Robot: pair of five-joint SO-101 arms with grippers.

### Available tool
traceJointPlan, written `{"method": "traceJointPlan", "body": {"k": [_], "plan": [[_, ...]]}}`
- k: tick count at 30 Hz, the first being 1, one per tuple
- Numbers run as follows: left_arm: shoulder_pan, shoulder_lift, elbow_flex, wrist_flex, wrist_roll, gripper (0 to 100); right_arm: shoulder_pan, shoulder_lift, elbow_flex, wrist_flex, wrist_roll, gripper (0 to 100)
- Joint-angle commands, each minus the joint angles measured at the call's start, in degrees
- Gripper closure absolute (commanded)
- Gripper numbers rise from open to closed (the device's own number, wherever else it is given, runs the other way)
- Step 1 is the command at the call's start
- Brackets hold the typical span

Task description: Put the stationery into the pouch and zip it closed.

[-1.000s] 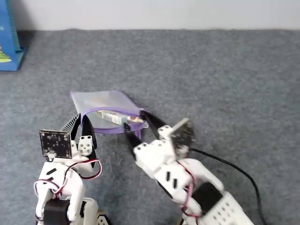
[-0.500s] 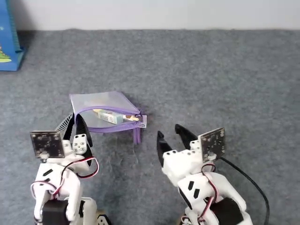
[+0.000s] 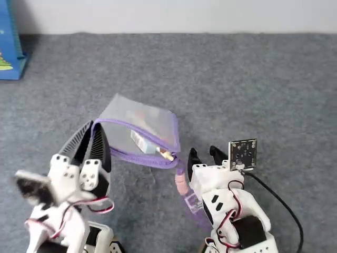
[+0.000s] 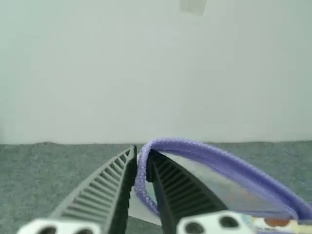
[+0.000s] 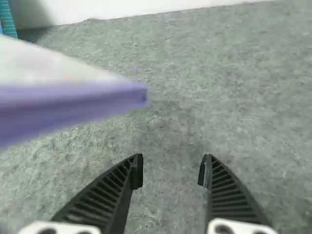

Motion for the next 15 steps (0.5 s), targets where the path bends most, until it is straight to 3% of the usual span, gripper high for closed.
{"method": "traceJointPlan", "body": {"k": [1, 11, 15], "plan": [[0.0, -0.97, 3.91, -4.84, 0.53, 99, -1.63, -0.4, -0.62, 1.1, -0.62, 80.0], [-1.32, -0.97, 8.75, -6.68, 0.44, 99, -5.14, -0.4, -0.44, 1.8, 1.05, 80.1], [-2.29, -0.97, 10.77, -7.82, 0.44, 99, -9.63, -0.4, -0.62, 3.03, 1.05, 80.1]]}}
